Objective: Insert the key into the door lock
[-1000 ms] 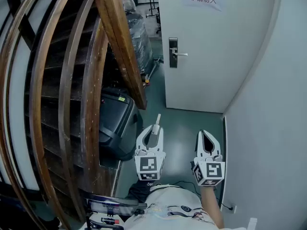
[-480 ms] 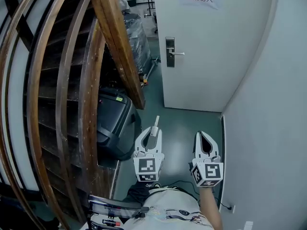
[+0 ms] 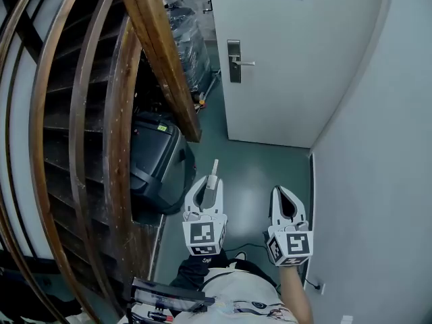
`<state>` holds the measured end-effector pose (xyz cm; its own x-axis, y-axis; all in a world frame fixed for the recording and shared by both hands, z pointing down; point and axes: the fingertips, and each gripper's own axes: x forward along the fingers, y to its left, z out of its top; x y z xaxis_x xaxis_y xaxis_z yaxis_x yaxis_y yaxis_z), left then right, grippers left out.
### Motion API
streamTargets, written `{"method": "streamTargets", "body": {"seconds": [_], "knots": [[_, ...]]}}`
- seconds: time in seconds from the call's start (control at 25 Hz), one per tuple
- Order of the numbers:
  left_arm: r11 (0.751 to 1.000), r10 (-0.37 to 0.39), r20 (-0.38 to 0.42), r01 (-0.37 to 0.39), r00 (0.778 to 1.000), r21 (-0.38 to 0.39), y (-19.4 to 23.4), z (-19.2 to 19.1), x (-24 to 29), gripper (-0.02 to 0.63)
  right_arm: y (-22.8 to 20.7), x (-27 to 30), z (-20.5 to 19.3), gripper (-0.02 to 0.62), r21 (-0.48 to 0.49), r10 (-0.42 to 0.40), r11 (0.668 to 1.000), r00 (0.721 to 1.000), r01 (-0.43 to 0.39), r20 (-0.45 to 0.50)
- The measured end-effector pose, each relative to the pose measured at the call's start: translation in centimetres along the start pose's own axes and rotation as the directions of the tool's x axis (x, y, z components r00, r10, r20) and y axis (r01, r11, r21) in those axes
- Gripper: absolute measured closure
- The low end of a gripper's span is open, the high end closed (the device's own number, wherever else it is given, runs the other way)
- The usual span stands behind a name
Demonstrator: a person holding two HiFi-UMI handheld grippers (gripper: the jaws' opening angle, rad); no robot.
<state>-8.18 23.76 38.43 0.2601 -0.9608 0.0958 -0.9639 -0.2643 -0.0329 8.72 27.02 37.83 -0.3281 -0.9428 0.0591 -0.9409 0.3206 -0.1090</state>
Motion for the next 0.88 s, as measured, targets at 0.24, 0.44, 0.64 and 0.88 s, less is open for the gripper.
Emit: {"method": "streamTargets", "body": {"seconds": [0.24,0.44,0.64,0.88], "knots": [[1.000,0.006,-0.026,-0.006,1.000,0.001,-0.4,-1.1,0.6,0.489,-0.5,0.9,-0.4,0.589,0.010,0.008,1.000,1.000,-0.008,0.002],[1.000,0.003,-0.018,-0.003,1.000,-0.001,0.5,-1.1,2.8,0.489,-0.1,3.5,-0.7,0.589,0.004,0.030,1.000,1.000,-0.030,-0.004],[1.000,-0.014,-0.014,0.014,1.000,-0.010,2.2,-1.0,7.1,0.489,-0.4,7.8,-0.7,0.589,-0.006,0.025,1.000,1.000,-0.025,-0.015],[0.999,-0.044,-0.027,0.044,0.999,-0.012,4.9,-1.0,13.3,0.489,-1.2,14.3,-0.1,0.589,-0.016,0.005,1.000,1.000,-0.005,-0.021]]}}
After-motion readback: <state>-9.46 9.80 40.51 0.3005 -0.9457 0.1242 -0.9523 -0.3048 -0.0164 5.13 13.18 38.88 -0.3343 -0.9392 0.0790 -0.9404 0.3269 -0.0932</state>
